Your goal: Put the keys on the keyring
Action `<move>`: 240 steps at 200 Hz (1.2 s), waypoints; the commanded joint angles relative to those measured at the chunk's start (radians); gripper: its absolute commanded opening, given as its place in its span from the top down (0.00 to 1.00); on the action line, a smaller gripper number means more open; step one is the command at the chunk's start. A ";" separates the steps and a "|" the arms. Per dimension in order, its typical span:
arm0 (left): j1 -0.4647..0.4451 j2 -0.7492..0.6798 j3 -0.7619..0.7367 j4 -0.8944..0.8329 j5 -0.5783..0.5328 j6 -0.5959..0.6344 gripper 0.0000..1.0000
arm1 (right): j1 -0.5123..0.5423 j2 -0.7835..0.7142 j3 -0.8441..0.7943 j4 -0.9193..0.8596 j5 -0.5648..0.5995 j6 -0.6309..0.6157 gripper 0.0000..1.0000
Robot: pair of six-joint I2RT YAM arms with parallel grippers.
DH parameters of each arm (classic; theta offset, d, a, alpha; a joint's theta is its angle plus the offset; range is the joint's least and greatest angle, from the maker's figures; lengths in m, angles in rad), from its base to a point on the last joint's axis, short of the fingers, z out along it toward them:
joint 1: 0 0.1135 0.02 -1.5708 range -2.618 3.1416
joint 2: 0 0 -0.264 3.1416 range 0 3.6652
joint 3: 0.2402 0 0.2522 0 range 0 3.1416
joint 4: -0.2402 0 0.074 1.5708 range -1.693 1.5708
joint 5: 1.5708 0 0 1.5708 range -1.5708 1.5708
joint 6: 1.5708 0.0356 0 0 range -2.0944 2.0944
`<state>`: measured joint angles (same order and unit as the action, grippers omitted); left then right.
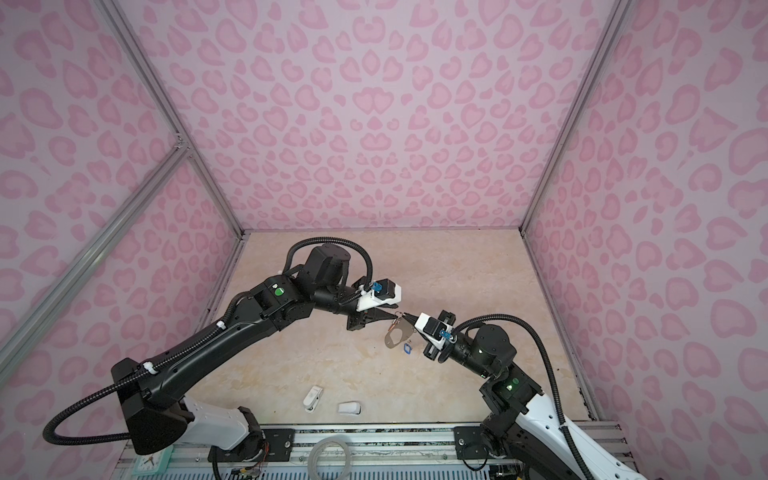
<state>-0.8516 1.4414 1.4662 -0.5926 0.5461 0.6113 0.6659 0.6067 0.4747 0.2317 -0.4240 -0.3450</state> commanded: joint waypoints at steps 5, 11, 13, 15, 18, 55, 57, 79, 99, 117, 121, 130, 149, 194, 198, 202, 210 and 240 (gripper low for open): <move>0.000 0.016 0.022 -0.019 0.023 0.001 0.82 | 0.000 0.002 0.001 0.017 -0.012 -0.012 1.00; 0.000 0.019 0.026 -0.025 0.022 0.002 0.84 | 0.000 0.002 0.001 0.015 -0.015 -0.015 1.00; -0.001 0.021 0.027 -0.027 0.022 0.003 0.85 | 0.000 0.002 0.001 0.015 -0.016 -0.017 1.00; -0.001 0.022 0.029 -0.029 0.022 0.004 0.86 | 0.000 0.002 0.002 0.015 -0.016 -0.017 1.00; -0.001 0.023 0.030 -0.030 0.020 0.004 0.87 | 0.001 0.002 0.000 0.017 -0.016 -0.017 1.00; 0.008 0.040 0.041 -0.051 0.023 0.011 0.97 | 0.000 -0.006 -0.012 0.041 -0.015 -0.028 1.00; 0.009 0.041 0.042 -0.053 0.024 0.011 0.97 | 0.001 -0.007 -0.013 0.043 -0.015 -0.029 1.00; 0.022 0.057 0.056 -0.076 0.048 0.011 0.97 | 0.000 -0.012 -0.020 0.058 -0.011 -0.036 1.00; 0.029 0.074 0.073 -0.098 0.077 0.010 0.97 | 0.001 -0.014 -0.025 0.076 -0.012 -0.040 1.00; 0.039 0.097 0.090 -0.124 0.104 0.006 0.97 | 0.001 -0.019 -0.035 0.104 -0.009 -0.040 1.00; 0.043 0.101 0.093 -0.128 0.113 0.004 0.97 | 0.001 -0.020 -0.037 0.108 -0.009 -0.040 1.00; 0.052 0.111 0.101 -0.139 0.137 0.000 0.97 | 0.001 -0.021 -0.040 0.117 -0.009 -0.041 1.00; 0.066 0.131 0.115 -0.158 0.177 -0.008 0.97 | -0.001 -0.021 -0.045 0.127 -0.012 -0.043 1.00; 0.078 0.182 0.164 -0.207 0.250 -0.015 0.87 | 0.002 0.003 -0.045 0.140 -0.024 -0.049 1.00; 0.079 0.182 0.164 -0.206 0.256 -0.013 0.84 | 0.000 0.004 -0.044 0.140 -0.025 -0.049 1.00; 0.079 0.181 0.162 -0.202 0.258 -0.014 0.81 | 0.000 0.007 -0.043 0.137 -0.025 -0.050 1.00; 0.082 0.176 0.159 -0.187 0.254 -0.022 0.77 | 0.001 0.010 -0.041 0.131 -0.027 -0.051 1.00; 0.104 0.094 0.079 -0.087 0.181 -0.029 0.71 | -0.011 0.019 -0.041 0.129 -0.025 -0.039 1.00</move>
<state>-0.7620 1.6028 1.5959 -0.7494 0.7597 0.5911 0.6655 0.6189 0.4316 0.3107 -0.4412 -0.3965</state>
